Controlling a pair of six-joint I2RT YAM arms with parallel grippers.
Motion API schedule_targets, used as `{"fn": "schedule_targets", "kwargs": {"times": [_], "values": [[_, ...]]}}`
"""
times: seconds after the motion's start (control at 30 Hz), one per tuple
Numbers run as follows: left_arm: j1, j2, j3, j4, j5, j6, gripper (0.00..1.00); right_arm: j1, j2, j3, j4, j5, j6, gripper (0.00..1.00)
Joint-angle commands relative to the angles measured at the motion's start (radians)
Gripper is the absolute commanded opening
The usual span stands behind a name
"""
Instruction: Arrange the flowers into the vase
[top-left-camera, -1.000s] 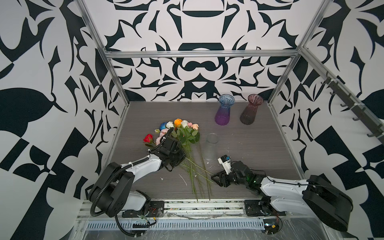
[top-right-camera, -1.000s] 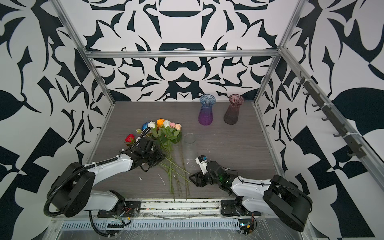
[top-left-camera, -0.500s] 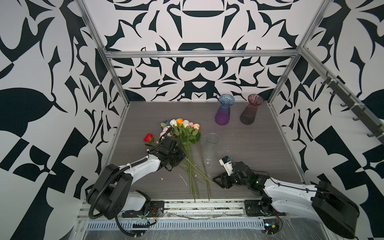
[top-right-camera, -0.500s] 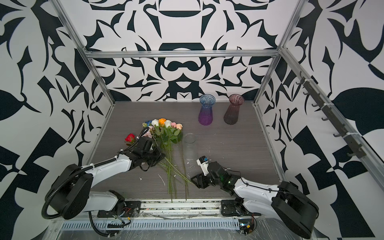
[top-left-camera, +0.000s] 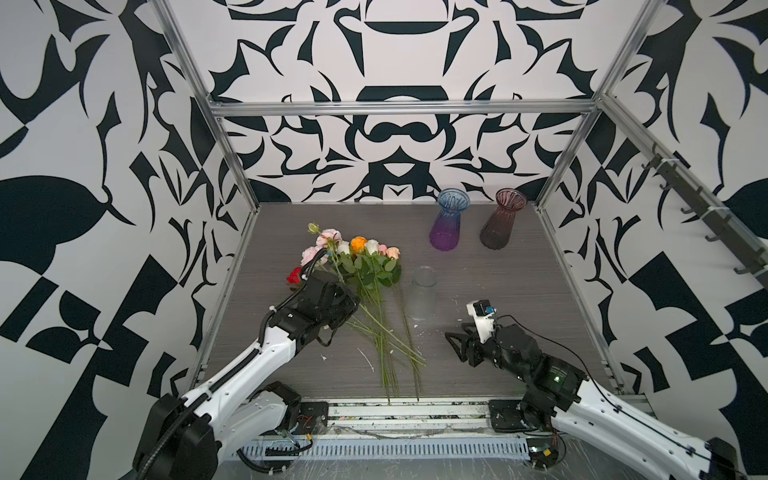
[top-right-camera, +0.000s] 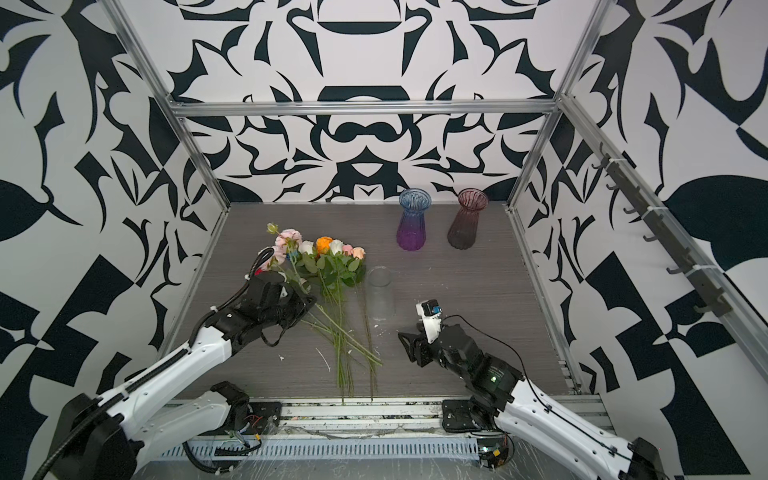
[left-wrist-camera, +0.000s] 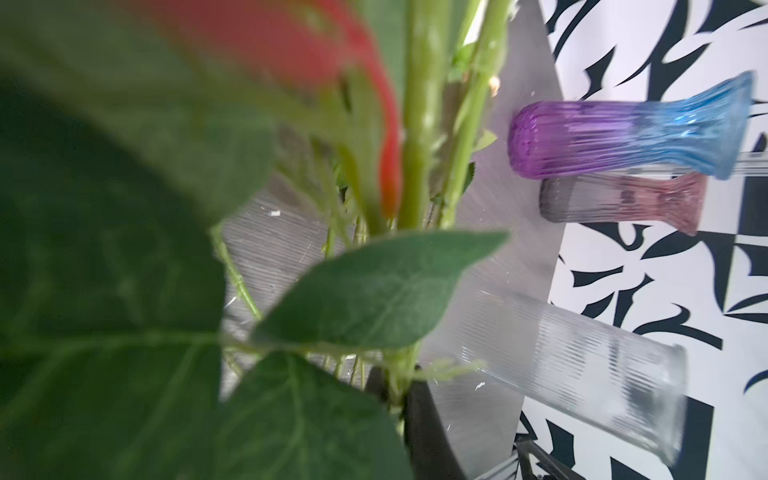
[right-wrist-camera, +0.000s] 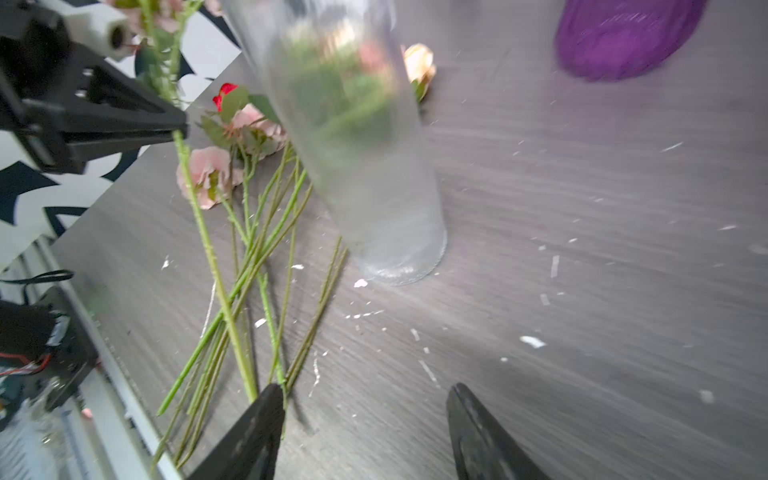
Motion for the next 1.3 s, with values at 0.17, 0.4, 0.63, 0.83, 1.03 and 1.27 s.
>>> {"fn": "schedule_targets", "kwargs": {"times": [0.17, 0.4, 0.63, 0.83, 1.03, 1.27], "values": [[0.004, -0.192, 0.024, 0.05, -0.045, 0.139, 0.0, 0.0, 0.026, -0.048, 0.067, 0.077, 0.012, 0.66], [0.004, -0.235, 0.106, 0.205, 0.008, 0.287, 0.0, 0.001, 0.009, -0.034, 0.054, 0.084, -0.031, 0.59], [0.003, -0.044, 0.368, 0.267, 0.08, 0.418, 0.0, 0.0, -0.026, -0.013, 0.042, 0.073, -0.092, 0.64], [0.003, 0.118, 0.634, 0.182, 0.101, 0.57, 0.0, 0.001, -0.095, -0.009, -0.017, 0.085, -0.1, 0.79], [0.002, 0.228, 0.785, 0.119, 0.107, 0.671, 0.0, 0.001, -0.099, -0.05, 0.007, 0.108, -0.057, 0.99], [-0.054, 0.275, 0.798, 0.124, 0.042, 0.8, 0.0, 0.001, -0.058, -0.051, 0.014, 0.102, -0.044, 0.99]]}}
